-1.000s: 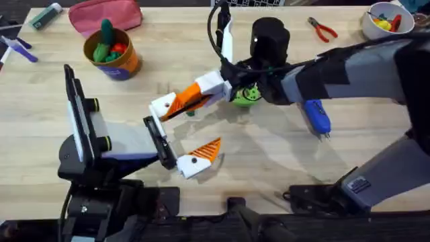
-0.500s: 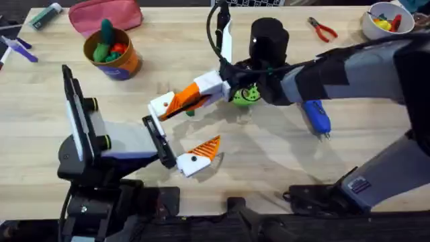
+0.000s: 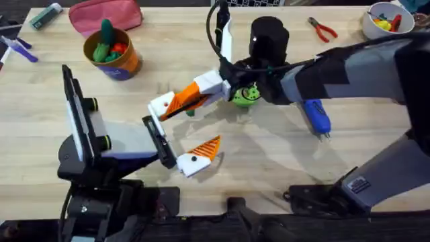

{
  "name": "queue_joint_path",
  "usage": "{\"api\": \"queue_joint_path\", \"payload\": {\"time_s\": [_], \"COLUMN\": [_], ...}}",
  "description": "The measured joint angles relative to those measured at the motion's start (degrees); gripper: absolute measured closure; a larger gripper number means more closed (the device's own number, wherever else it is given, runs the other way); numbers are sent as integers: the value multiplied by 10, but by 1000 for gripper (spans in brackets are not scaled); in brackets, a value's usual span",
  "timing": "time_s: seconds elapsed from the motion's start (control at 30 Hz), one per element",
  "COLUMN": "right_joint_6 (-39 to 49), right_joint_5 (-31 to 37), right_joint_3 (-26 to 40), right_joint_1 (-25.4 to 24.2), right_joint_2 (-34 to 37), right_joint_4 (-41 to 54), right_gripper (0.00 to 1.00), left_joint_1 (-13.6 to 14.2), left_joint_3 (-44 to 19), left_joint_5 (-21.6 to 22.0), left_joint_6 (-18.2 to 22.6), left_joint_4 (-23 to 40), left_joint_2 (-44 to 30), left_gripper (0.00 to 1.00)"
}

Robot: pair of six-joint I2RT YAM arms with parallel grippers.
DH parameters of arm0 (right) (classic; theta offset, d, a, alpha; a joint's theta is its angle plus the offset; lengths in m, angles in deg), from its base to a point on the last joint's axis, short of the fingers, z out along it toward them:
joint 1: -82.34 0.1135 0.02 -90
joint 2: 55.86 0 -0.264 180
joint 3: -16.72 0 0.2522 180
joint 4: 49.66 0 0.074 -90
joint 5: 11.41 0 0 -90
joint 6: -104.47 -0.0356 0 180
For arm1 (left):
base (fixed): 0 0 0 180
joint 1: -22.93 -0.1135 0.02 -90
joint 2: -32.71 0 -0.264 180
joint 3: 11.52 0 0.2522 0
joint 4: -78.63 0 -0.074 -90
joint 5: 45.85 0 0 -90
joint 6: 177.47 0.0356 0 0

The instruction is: Pick up the gripper from the table and insert it into the empty holder that is missing its gripper. Then pick up a screw, insert it into the mounting hole, and use the screwdriver to tighten it. Finally, clean up the table by picking up the vegetable and placing it into the bucket.

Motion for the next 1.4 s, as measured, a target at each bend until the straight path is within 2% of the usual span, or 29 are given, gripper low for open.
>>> {"api": "queue_joint_path", "payload": {"time_s": [0.8,0.87,0.9,0.93,1.1,1.17,1.4], "right_joint_6": [0,-2,-1,-4,-4,-4,-4], "right_joint_5": [-4,-5,-6,-6,-6,-6,-6], "right_joint_3": [5,5,5,5,16,18,18], "right_joint_1": [-1,-1,-1,-1,-1,-1,-1], "right_joint_2": [3,3,3,3,3,3,3], "right_joint_4": [2,2,2,2,-4,-5,-4], "right_gripper": [993,968,903,784,84,22,11], "left_joint_1": [0,0,0,0,2,2,2], "left_joint_3": [0,0,0,0,0,0,0], "left_joint_5": [0,1,1,-1,-13,-13,-14], "left_joint_6": [4,4,4,3,-1,-1,-1], "left_joint_4": [0,0,0,0,2,2,2], "left_joint_2": [0,0,0,0,0,0,0], "left_gripper": [15,16,15,15,15,15,15]}}
